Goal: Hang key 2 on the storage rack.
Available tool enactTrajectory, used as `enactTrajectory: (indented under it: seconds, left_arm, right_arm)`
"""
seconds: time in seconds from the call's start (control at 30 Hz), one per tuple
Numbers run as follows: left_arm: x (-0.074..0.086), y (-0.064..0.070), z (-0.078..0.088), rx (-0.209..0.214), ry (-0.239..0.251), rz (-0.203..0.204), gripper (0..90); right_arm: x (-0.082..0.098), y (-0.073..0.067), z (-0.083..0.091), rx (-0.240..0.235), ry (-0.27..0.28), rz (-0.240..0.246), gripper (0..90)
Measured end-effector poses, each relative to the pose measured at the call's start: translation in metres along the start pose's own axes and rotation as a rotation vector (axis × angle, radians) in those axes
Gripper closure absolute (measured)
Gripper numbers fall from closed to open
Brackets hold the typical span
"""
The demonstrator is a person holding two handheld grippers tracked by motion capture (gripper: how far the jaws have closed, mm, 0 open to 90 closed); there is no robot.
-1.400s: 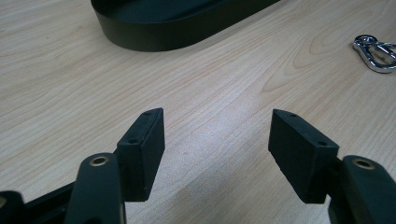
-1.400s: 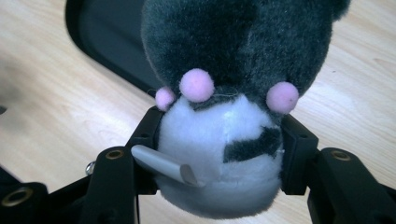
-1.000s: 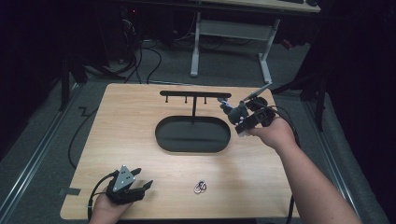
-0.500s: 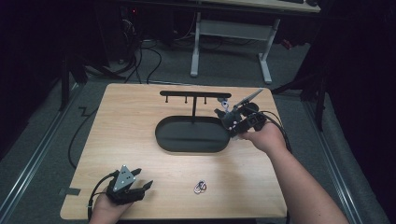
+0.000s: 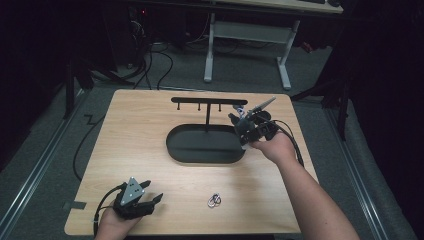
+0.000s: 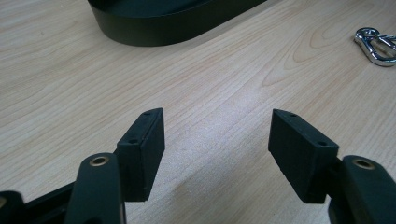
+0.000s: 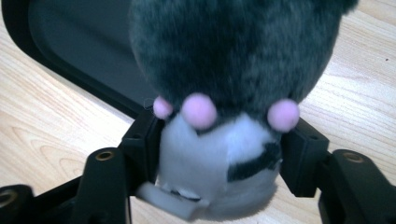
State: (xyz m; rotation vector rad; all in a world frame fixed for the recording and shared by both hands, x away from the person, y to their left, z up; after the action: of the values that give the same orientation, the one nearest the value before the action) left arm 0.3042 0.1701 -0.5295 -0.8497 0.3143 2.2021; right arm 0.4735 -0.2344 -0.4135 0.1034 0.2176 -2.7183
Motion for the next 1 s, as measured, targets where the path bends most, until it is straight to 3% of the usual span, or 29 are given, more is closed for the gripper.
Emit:
enactTrajectory:
  seconds: [0.17,0.43,0.53,0.63,0.67,0.8,0.83,0.87,0.9,0.93,0.97,1.0]
  left_arm:
    - [0.0,0.0,-0.001,-0.002,0.001,0.0,36.8]
    - [-0.001,0.001,-0.002,0.0,0.0,-0.001,36.9]
    - [-0.001,0.002,-0.002,0.003,-0.006,-0.006,37.1]
    - [-0.001,0.002,-0.003,0.005,-0.004,-0.003,37.1]
    - [-0.001,0.003,-0.003,0.008,-0.005,-0.004,37.2]
    - [-0.002,0.004,-0.003,0.011,-0.009,-0.005,37.2]
    - [-0.002,0.004,-0.003,0.01,-0.007,-0.004,37.3]
    - [-0.002,0.005,-0.003,0.01,-0.006,-0.004,37.3]
    - [-0.002,0.005,-0.003,0.01,-0.007,-0.006,37.3]
    - [-0.002,0.005,-0.003,0.01,-0.007,-0.006,37.3]
    - [-0.002,0.005,-0.003,0.013,-0.005,-0.004,37.3]
    - [-0.002,0.005,-0.003,0.013,-0.005,-0.004,37.4]
  right_arm:
    - [-0.001,0.0,0.0,0.003,0.04,-0.011,32.1]
    - [0.011,-0.002,0.005,-0.007,0.071,0.005,34.3]
    - [0.02,-0.004,0.005,-0.008,0.087,0.033,37.5]
    - [0.034,-0.005,0.004,-0.009,0.116,0.041,40.3]
    - [0.044,-0.011,0.003,0.031,0.126,0.071,39.9]
    - [0.06,-0.019,-0.002,0.029,0.16,0.1,42.6]
    - [0.071,-0.024,-0.005,0.035,0.192,0.112,42.7]
    - [0.071,-0.024,-0.005,0.035,0.192,0.112,42.7]
    - [0.085,-0.03,-0.014,0.044,0.238,0.13,43.1]
    - [0.085,-0.03,-0.014,0.044,0.238,0.13,43.1]
    - [0.099,-0.033,-0.024,0.028,0.279,0.135,43.7]
    - [0.099,-0.033,-0.024,0.028,0.279,0.135,43.7]
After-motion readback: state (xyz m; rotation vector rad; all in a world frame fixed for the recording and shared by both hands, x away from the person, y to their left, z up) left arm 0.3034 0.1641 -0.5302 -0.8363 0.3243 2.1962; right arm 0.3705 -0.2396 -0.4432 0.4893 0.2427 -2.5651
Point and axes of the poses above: each handheld gripper's, and its own axes: z roughly backward along the jaws, x roughly out of its underside, y roughly to its right, the point moved 1 cm from there along -z, roughly forward along the jaws, and after that the axes turned 14 degrees about -y, right-handed, at the moved point
